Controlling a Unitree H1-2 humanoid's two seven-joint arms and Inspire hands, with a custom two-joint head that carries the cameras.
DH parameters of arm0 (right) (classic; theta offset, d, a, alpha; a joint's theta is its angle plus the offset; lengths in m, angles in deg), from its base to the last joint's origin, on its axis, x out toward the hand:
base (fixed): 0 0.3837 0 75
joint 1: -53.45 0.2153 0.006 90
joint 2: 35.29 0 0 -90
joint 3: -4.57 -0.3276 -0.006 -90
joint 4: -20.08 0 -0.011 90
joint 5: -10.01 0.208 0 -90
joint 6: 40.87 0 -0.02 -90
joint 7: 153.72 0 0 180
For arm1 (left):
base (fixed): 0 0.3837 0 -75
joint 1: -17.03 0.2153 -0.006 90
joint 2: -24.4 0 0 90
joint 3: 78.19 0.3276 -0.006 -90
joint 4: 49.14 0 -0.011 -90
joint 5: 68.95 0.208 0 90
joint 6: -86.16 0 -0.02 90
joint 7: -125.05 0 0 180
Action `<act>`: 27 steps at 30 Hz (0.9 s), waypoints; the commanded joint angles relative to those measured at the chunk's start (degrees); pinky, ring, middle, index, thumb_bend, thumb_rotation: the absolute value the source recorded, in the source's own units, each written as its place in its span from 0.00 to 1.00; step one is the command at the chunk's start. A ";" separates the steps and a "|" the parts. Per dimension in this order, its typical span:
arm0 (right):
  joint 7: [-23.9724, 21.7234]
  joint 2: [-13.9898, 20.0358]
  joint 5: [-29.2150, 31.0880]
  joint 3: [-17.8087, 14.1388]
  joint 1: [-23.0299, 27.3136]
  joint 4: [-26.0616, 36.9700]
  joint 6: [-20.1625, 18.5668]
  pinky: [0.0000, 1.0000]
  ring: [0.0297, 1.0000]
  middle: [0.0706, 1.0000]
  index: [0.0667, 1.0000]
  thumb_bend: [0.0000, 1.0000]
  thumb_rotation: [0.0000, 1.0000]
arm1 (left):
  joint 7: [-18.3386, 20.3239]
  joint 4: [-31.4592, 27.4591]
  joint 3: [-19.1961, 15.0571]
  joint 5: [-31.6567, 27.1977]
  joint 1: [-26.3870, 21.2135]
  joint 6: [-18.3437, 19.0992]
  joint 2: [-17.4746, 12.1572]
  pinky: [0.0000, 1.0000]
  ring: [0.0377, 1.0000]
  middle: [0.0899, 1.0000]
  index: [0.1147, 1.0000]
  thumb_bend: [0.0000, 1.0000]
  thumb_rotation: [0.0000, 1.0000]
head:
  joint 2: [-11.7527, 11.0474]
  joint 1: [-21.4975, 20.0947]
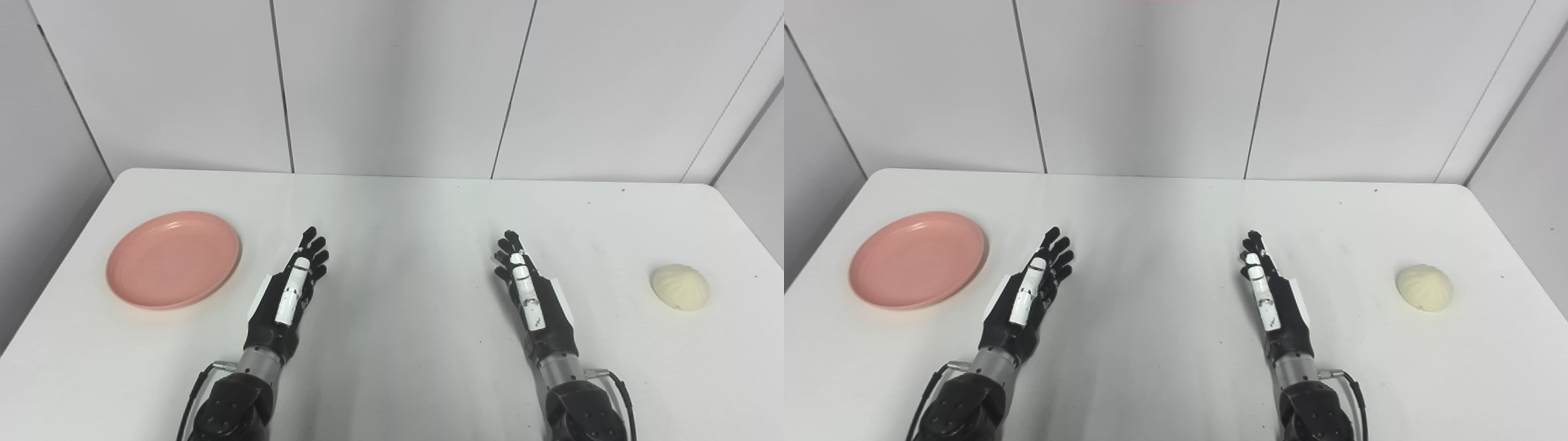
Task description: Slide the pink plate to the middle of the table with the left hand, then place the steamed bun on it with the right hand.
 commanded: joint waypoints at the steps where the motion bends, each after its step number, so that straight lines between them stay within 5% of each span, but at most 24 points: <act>1: -0.21 -0.62 0.19 0.35 -1.28 -2.41 1.01 0.94 0.94 0.95 0.96 0.23 1.00 | 0.50 2.77 0.46 0.22 1.79 3.80 -0.12 0.97 0.97 0.98 0.98 0.34 1.00 | 0.05 0.07; 27: -0.07 -0.59 -0.47 0.56 -1.36 -1.91 0.70 0.93 0.94 0.94 0.96 0.23 1.00 | 0.53 2.65 0.54 0.31 1.78 3.89 -0.17 0.97 0.97 0.98 0.98 0.34 1.00 | 0.02 0.11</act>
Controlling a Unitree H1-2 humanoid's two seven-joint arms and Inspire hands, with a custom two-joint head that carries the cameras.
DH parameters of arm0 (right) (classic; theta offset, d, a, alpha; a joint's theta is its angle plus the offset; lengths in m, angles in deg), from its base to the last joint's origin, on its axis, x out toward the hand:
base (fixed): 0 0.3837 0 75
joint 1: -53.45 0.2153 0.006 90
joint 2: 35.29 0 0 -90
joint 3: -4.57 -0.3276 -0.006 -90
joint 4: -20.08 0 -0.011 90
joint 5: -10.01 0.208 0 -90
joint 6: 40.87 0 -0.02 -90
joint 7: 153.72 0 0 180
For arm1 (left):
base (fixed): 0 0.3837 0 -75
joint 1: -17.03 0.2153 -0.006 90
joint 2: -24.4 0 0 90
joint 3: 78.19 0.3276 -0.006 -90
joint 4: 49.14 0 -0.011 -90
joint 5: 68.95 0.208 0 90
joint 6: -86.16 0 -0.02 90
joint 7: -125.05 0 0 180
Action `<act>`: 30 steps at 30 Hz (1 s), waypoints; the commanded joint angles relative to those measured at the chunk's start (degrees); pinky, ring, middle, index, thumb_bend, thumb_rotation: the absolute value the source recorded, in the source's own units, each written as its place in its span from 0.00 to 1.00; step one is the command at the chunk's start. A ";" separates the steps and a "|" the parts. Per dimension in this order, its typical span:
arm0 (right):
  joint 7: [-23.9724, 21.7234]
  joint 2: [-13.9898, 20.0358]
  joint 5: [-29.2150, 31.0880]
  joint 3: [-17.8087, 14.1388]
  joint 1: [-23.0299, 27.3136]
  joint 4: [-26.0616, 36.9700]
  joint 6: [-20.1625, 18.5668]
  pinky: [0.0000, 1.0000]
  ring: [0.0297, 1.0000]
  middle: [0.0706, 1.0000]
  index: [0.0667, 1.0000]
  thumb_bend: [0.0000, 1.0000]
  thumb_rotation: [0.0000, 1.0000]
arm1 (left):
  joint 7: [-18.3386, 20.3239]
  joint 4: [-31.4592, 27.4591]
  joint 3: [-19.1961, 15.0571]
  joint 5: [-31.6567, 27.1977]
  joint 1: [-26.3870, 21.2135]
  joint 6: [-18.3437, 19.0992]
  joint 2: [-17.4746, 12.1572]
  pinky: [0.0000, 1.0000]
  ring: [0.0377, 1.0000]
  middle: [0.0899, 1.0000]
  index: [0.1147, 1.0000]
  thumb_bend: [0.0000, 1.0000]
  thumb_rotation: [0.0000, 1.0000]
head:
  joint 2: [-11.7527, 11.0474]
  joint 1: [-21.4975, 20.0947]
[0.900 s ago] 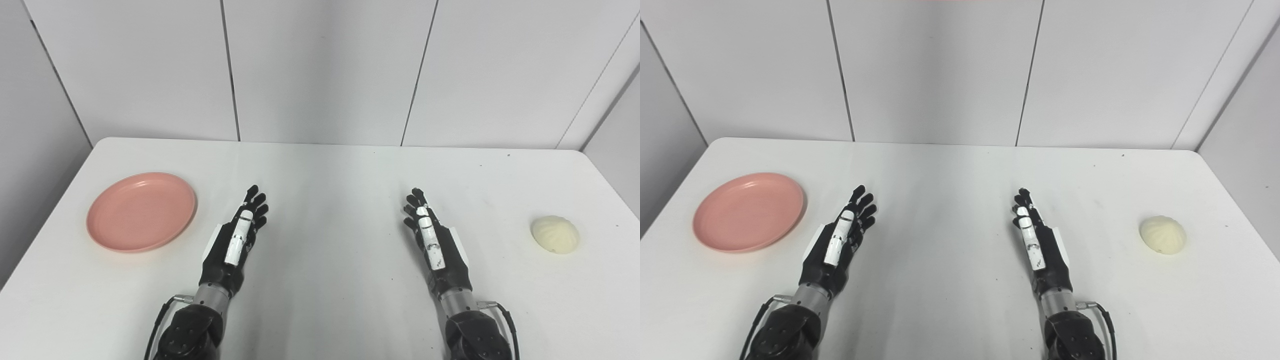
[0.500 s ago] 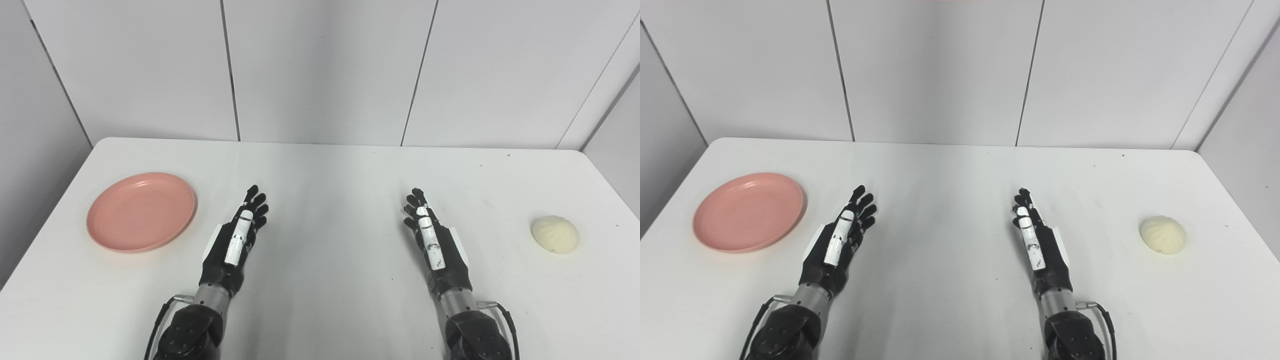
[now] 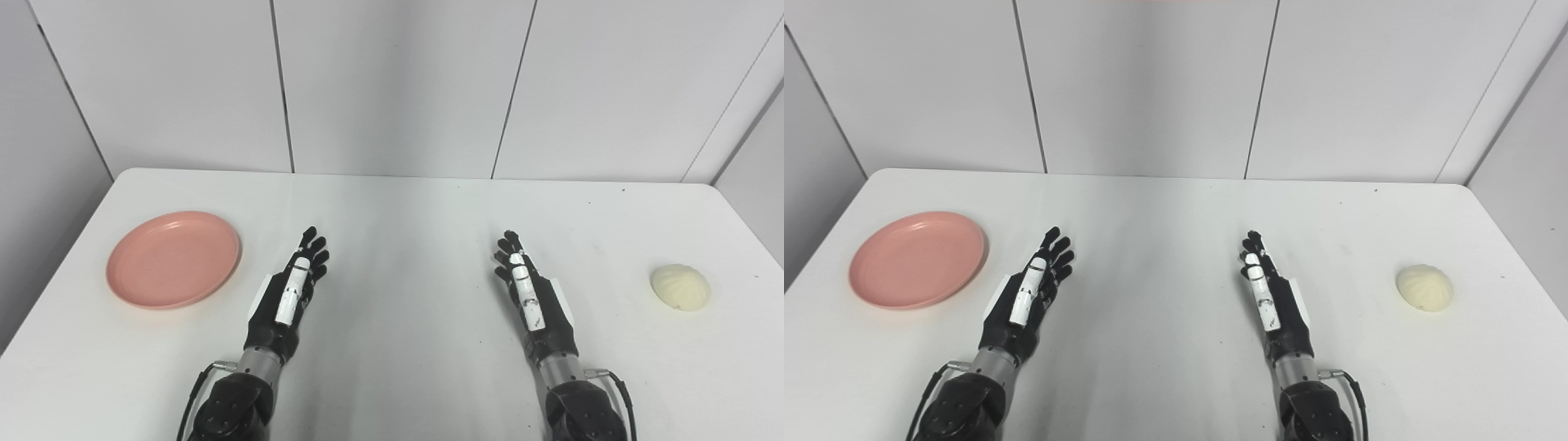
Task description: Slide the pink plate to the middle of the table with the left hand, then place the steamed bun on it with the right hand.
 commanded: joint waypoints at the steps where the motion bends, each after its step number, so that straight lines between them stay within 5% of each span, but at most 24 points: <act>1: -0.17 -0.59 0.06 0.46 -1.30 -2.04 0.65 0.93 0.94 0.94 0.96 0.23 1.00 | 0.53 2.68 0.55 0.34 1.77 3.88 -0.18 0.98 0.97 0.98 0.98 0.34 1.00 | 0.00 0.00; 11: -0.26 -0.48 0.18 0.35 -1.16 -2.67 1.27 0.93 0.94 0.94 0.95 0.23 1.00 | 0.49 2.66 0.68 0.48 1.73 3.94 -0.12 0.98 0.97 0.98 0.98 0.34 1.00 | -0.23 0.76; 23: -1.62 1.31 2.80 -1.17 -0.82 -3.74 2.21 0.95 0.95 0.95 0.96 0.22 1.00 | -0.38 9.79 1.60 1.76 -0.31 -0.75 1.86 0.96 0.95 0.97 0.96 0.38 1.00 | -2.74 11.00; 30: -2.34 1.82 4.22 -1.59 -0.86 -3.64 1.56 0.98 0.96 0.96 0.96 0.22 1.00 | -0.79 12.64 1.51 2.22 -1.35 -2.04 2.82 0.98 0.97 0.98 0.97 0.39 1.00 | -3.57 12.08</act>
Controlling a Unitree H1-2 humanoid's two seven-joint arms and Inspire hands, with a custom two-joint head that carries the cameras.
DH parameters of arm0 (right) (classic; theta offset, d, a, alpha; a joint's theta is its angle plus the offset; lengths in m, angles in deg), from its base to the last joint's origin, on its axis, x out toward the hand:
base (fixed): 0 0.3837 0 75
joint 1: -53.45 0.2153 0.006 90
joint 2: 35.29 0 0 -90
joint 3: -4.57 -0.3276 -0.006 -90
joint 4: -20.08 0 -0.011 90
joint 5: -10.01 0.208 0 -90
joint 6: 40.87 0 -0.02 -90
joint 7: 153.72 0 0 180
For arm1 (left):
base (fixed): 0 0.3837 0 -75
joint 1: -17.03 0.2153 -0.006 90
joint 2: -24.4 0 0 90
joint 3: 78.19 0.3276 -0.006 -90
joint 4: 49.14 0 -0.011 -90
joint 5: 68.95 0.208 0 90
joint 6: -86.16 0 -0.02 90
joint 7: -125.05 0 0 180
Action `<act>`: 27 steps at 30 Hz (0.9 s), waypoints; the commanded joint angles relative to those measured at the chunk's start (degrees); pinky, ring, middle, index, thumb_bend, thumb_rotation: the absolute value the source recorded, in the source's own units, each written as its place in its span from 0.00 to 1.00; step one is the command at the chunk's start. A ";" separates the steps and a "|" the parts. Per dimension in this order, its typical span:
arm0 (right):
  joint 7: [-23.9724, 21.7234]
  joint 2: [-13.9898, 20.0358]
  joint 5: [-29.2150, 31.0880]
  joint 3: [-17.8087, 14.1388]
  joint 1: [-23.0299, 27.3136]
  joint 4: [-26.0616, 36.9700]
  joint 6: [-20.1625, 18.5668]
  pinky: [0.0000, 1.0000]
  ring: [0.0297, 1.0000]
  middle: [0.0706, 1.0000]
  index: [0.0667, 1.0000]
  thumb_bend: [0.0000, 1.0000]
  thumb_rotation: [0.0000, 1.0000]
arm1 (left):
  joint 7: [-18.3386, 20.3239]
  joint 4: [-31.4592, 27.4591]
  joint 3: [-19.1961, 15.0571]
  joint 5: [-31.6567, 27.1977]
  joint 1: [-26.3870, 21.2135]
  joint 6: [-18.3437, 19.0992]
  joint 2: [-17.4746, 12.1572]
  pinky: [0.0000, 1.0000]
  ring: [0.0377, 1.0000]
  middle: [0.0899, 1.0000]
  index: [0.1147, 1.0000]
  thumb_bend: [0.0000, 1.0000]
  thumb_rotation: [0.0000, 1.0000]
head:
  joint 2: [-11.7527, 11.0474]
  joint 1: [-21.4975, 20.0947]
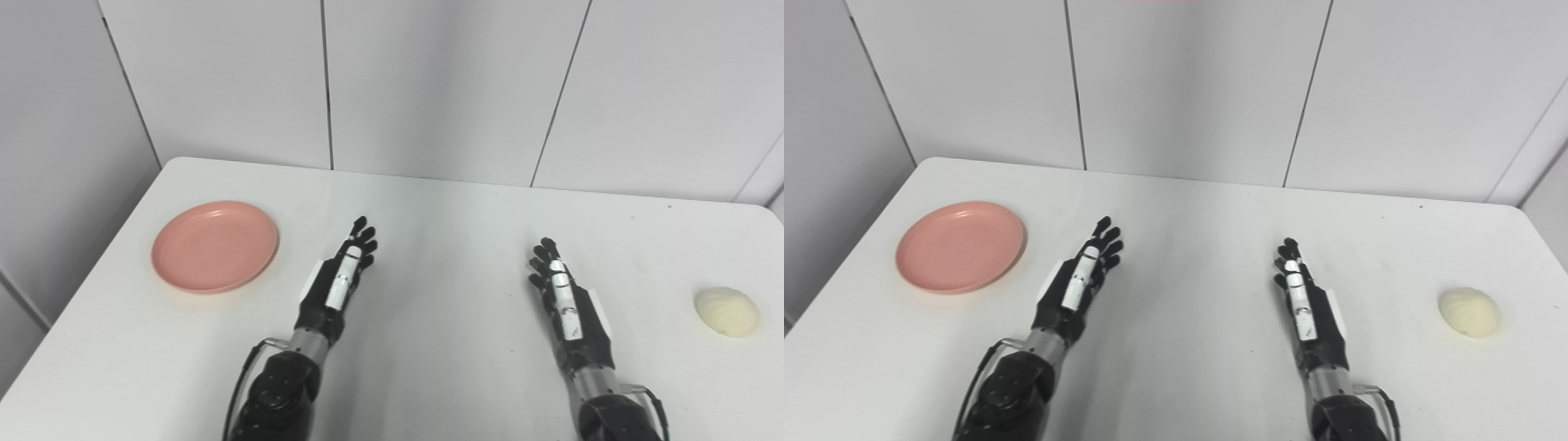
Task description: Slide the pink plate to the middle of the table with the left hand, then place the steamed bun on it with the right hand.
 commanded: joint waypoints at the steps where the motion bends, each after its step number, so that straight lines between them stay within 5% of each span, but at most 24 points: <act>1: -0.39 0.27 0.30 -0.43 -1.53 -2.37 1.34 0.97 0.95 0.96 0.96 0.22 1.00 | 0.05 4.84 0.68 0.66 2.50 3.64 0.62 0.98 0.97 0.98 0.97 0.39 1.00 | -0.08 0.04; 18: -0.41 0.47 0.28 -0.68 -0.65 -3.74 2.03 0.97 0.95 0.95 0.96 0.18 1.00 | -1.35 7.49 0.75 2.06 1.08 0.84 0.94 0.96 0.96 0.97 0.97 0.37 1.00 | -0.79 1.04; 27: -0.85 0.60 0.45 -0.82 -0.22 -4.56 2.48 0.98 0.96 0.96 0.97 0.17 1.00 | -2.12 0.24 0.12 2.30 0.08 2.07 1.51 0.96 0.97 0.97 0.98 0.36 1.00 | -1.03 1.22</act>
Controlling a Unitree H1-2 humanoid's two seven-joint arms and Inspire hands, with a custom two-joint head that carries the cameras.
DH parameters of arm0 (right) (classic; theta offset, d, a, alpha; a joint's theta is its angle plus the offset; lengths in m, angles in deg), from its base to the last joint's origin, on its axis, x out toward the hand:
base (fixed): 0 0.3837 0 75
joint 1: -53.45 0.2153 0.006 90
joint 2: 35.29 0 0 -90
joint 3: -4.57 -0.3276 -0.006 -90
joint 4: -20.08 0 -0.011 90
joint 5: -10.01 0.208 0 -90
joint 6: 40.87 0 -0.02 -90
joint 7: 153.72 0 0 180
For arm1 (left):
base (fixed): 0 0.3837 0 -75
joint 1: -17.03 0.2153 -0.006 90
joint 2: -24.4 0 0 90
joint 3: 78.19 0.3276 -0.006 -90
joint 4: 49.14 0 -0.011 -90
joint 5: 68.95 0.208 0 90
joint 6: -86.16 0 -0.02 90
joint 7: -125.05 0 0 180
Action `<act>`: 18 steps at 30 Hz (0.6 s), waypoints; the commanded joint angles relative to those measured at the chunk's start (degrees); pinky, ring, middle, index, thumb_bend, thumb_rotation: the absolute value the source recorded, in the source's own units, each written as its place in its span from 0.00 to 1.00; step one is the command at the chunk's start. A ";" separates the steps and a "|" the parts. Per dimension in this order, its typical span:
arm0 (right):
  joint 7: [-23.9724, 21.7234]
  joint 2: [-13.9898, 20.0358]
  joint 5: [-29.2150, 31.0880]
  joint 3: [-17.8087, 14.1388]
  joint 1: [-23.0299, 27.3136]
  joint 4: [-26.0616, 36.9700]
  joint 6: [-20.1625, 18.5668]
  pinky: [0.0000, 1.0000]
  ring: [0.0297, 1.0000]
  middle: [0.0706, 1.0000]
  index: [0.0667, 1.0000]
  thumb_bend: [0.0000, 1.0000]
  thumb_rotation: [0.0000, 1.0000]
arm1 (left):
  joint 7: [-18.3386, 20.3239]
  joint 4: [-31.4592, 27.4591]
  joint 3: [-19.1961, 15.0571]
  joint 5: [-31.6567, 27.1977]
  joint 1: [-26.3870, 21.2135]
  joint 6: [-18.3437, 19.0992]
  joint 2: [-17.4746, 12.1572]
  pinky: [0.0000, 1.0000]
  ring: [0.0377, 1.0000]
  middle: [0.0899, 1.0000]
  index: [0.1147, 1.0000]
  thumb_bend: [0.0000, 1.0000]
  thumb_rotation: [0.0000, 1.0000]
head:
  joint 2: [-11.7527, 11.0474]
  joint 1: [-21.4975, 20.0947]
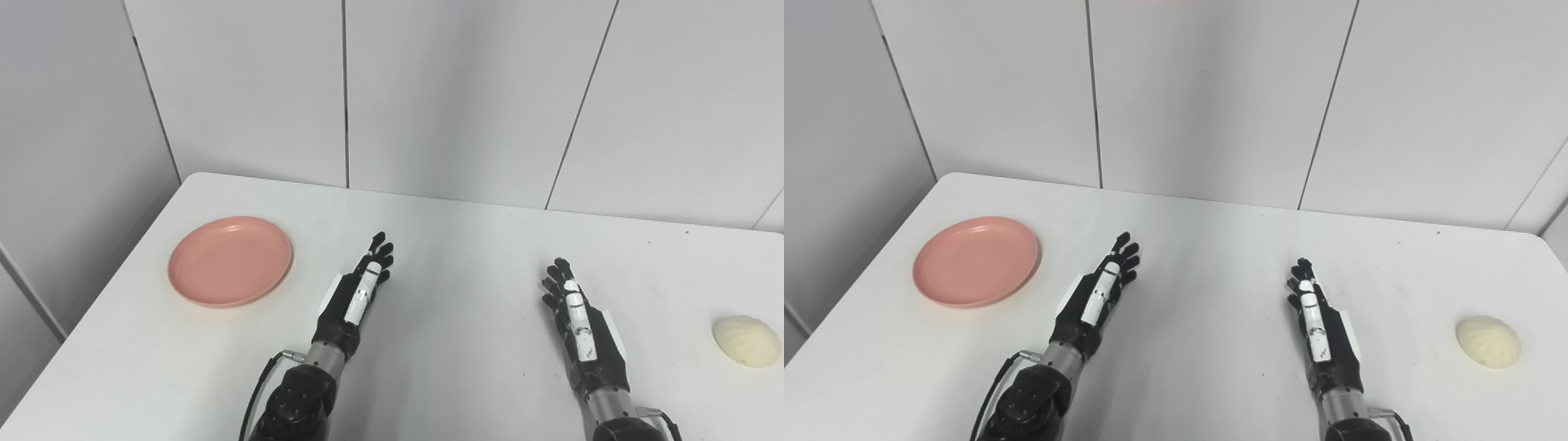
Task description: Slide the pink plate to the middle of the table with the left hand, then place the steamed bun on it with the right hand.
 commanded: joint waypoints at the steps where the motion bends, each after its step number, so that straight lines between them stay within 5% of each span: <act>1: -0.26 0.31 0.24 -0.42 -1.55 -3.09 2.26 0.98 0.96 0.96 0.97 0.17 1.00 | -0.37 -1.74 -0.01 0.11 1.02 3.37 0.80 0.96 0.97 0.97 0.97 0.36 1.00 | -0.12 0.00; 18: -0.86 0.57 0.86 -0.81 -0.63 -5.05 3.20 0.99 0.97 0.97 0.97 0.16 1.00 | -3.49 -21.10 -3.33 0.63 -5.42 6.69 1.26 0.98 0.94 0.94 0.94 0.45 1.00 | -0.99 0.06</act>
